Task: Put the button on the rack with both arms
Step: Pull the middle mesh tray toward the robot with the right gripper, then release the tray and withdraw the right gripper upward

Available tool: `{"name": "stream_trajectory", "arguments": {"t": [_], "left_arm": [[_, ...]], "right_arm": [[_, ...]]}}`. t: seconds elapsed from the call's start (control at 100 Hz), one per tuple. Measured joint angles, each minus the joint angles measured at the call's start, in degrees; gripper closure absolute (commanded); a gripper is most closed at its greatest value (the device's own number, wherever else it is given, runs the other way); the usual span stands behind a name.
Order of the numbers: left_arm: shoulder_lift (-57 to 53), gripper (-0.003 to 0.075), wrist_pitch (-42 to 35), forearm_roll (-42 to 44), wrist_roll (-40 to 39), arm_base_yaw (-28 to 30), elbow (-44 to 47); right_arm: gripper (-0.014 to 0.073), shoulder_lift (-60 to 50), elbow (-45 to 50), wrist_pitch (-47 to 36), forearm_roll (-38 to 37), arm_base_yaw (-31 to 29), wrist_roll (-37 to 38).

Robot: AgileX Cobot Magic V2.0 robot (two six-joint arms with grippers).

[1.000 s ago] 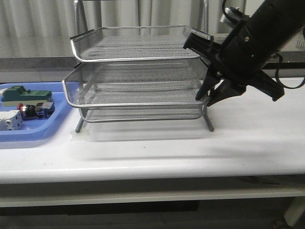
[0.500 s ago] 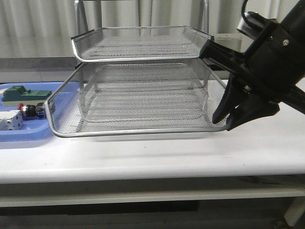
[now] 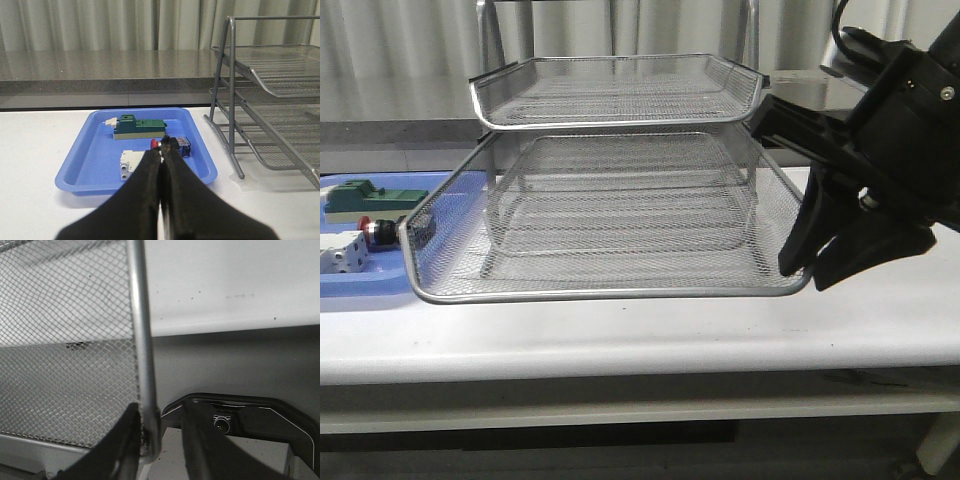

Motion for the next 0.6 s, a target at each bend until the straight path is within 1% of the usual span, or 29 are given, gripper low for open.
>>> {"name": "stream_trajectory", "arguments": {"t": [0.05, 0.15, 0.4, 0.5, 0.6], "left_arm": [[0.0, 0.0741, 0.0, 0.0, 0.0, 0.0, 0.0], [0.0, 0.0741, 0.0, 0.0, 0.0, 0.0, 0.0], [0.0, 0.0741, 0.0, 0.0, 0.0, 0.0, 0.0], [0.0, 0.0741, 0.0, 0.0, 0.0, 0.0, 0.0], [0.0, 0.0741, 0.0, 0.0, 0.0, 0.0, 0.0]], "right_arm": [[0.018, -0.2, 0.1, 0.4, -0.4, 0.0, -0.4], [0.0138, -0.8, 0.2, 0.7, -1.4, 0.0, -1.3], [0.0136, -6.4, 0.4, 1.5, -5.6, 0.0, -1.7], [0.0136, -9.1, 0.4, 3.5, -7.4, 0.0, -1.7], [0.0136, -11.5, 0.4, 6.6, -10.9, 0.0, -0.9]]}}
